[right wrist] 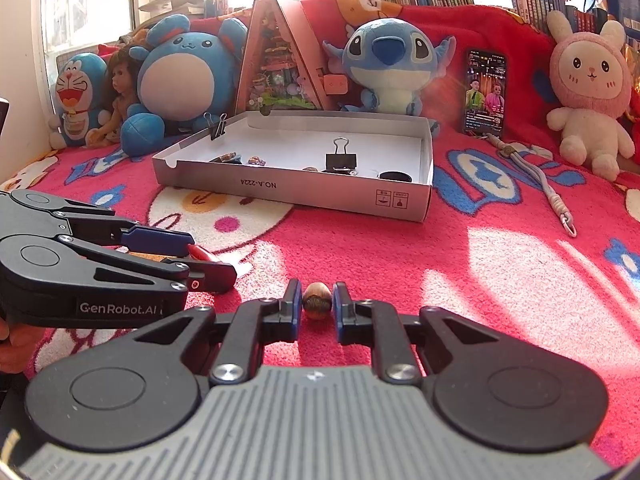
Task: Organize rigid objects
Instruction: 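Grasp the red stick with the left tool while the right tool grasps the brown acorn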
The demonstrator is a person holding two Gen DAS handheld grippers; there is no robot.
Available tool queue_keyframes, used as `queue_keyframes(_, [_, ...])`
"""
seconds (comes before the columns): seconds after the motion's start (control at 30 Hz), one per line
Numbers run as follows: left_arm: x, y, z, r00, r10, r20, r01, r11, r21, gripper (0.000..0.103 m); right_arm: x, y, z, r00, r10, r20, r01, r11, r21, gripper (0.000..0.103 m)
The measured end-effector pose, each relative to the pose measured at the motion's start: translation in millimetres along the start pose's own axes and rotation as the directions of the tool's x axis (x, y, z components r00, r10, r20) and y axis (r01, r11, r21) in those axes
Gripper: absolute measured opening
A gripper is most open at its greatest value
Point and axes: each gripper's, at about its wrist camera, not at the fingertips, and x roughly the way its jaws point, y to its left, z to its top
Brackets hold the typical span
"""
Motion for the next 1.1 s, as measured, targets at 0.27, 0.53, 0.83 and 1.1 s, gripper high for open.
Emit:
queue_keyframes(0.27, [-2.1, 1.3, -0.5, 1.000, 0.007, 0.008, -0.007, 1.000, -0.014, 0.043, 3.0, 2.4, -0.5, 1.000, -0.016, 0.002, 0.016, 1.000, -0.006, 0.043])
queue_keyframes(0.53, [-2.9, 6.8, -0.4, 1.000, 0.030, 0.010, -0.030, 0.998, -0.048, 0.043, 7.4, 8.9, -5.2, 0.996, -0.089, 0.017, 0.089, 0.996, -0.026, 0.049])
queue_keyframes(0.83, [-3.0, 11.6, -0.2, 0.999, 0.050, 0.014, -0.048, 0.993, -0.104, 0.043, 6.3, 18.3, -6.3, 0.991, -0.127, 0.036, 0.127, 0.992, 0.002, 0.025])
queue_keyframes(1.1, [-2.9, 16.3, 2.7, 0.997, 0.069, 0.016, -0.066, 0.989, -0.132, 0.043, 10.2, 16.1, 5.3, 0.990, -0.140, 0.025, 0.138, 0.989, 0.059, 0.021])
